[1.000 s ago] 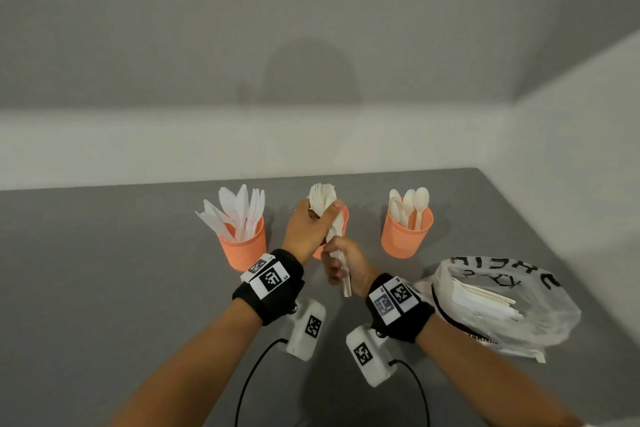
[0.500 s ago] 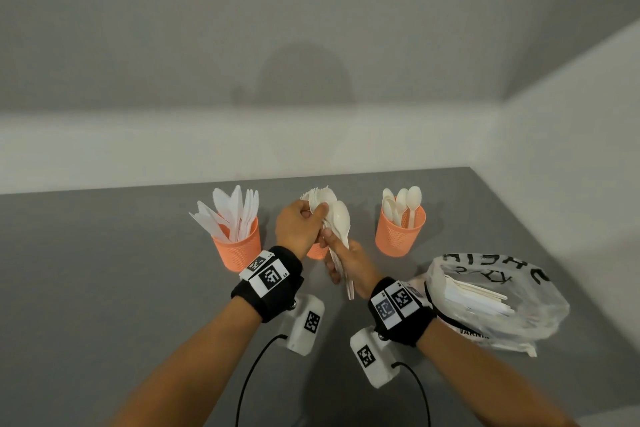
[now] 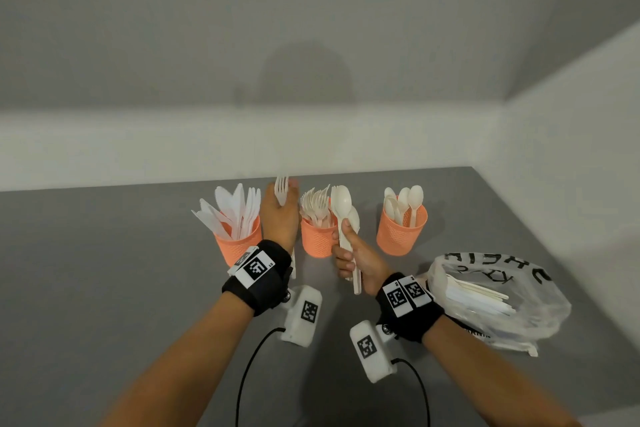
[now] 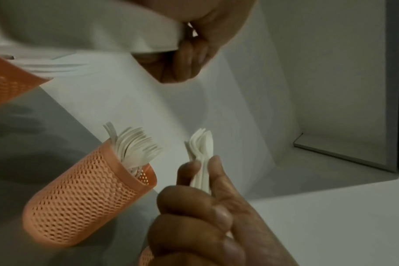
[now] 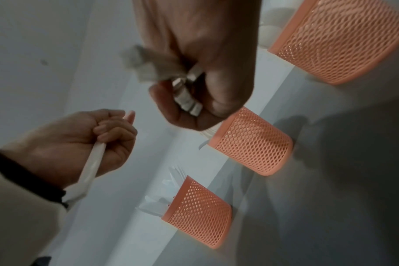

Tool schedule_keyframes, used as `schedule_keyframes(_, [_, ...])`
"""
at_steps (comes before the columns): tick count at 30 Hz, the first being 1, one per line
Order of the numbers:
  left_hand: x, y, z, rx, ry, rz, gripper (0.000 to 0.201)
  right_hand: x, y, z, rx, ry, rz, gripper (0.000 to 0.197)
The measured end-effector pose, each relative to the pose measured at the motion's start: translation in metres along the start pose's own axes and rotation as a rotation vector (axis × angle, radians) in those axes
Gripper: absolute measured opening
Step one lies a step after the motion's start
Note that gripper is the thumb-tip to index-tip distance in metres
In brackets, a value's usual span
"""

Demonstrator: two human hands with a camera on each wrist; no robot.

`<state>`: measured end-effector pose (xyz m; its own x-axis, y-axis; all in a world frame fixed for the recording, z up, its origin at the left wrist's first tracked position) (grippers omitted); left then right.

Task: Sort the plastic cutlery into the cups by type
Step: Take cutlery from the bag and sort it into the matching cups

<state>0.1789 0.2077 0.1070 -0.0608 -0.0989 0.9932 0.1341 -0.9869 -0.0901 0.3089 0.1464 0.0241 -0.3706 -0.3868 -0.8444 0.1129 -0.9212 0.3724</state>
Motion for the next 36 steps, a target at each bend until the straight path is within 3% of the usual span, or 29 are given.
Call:
schedule_keyframes(4, [-0.004,0.008,0.018,-0.180,-0.028,-0.006,0.011,-0.001,0.004,0.013,-0.093,0.040,0.015,0.030])
schedule_keyframes(12, [-0.003,0.004,0.027,-0.266,-0.123,0.027,0.014,0.000,0.016,0.023,-0.275,0.052,0.110,0.029])
schedule_keyframes(15, [-0.004,0.000,0.022,-0.238,-0.285,0.083,0.005,-0.001,0.016,0.022,-0.267,0.032,0.108,0.033])
schedule_keyframes(18, [-0.007,-0.003,0.015,-0.154,-0.364,0.101,0.009,-0.005,0.014,0.019,-0.204,-0.038,0.073,0.027])
schedule_keyframes(21, [-0.010,-0.001,0.011,-0.120,-0.289,0.071,0.010,-0.006,0.013,0.015,-0.145,-0.073,0.084,0.028])
schedule_keyframes(27, [-0.017,0.021,0.024,-0.231,-0.070,-0.039,0.013,-0.011,0.018,0.019,-0.158,0.014,0.076,0.044])
schedule_keyframes(32, [-0.034,0.019,0.018,-0.169,-0.061,-0.076,0.028,-0.011,0.019,0.017,-0.146,0.229,0.055,0.037])
schedule_keyframes(36, [-0.033,0.020,0.009,-0.070,-0.047,-0.081,0.044,-0.015,0.013,0.017,-0.159,0.211,-0.040,0.036])
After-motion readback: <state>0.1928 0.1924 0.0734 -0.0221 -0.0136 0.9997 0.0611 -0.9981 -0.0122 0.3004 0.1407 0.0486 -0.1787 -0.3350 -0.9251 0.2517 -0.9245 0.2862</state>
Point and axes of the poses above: each hand's wrist, its own y-axis away from the middle knuckle, its own z-axis out of the palm, x = y × z, the point moved 8 cm from there along -y, towards the middle knuckle
